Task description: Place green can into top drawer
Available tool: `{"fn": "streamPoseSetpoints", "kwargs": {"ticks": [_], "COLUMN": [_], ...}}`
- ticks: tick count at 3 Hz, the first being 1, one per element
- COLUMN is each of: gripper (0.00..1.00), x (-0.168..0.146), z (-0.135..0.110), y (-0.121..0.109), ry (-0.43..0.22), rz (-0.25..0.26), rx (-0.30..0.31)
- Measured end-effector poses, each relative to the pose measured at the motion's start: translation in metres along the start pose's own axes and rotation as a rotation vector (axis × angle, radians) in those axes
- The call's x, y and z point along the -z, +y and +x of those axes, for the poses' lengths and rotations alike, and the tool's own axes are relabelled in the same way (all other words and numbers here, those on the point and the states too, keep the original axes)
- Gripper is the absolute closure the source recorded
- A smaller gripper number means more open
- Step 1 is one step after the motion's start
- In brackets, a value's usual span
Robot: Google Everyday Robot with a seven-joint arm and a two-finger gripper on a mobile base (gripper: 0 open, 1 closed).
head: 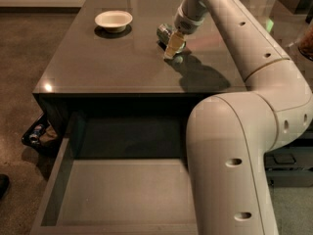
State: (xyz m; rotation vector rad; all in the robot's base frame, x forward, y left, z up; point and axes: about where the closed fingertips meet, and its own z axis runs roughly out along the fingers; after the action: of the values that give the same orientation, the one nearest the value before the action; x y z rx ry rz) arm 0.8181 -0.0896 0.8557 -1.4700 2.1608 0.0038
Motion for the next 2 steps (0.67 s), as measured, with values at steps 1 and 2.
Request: {"fn": "streamPoseSetpoints", "kwargs": {"ticks": [1,2], "gripper": [0.51,0.72], "x": [0.0,0.0], "z": [0.0,0.0], "y": [0.0,0.0], "ry": [0.0,0.0], "rz": [0.0,0.0], "rx": [0.0,0.0]}}
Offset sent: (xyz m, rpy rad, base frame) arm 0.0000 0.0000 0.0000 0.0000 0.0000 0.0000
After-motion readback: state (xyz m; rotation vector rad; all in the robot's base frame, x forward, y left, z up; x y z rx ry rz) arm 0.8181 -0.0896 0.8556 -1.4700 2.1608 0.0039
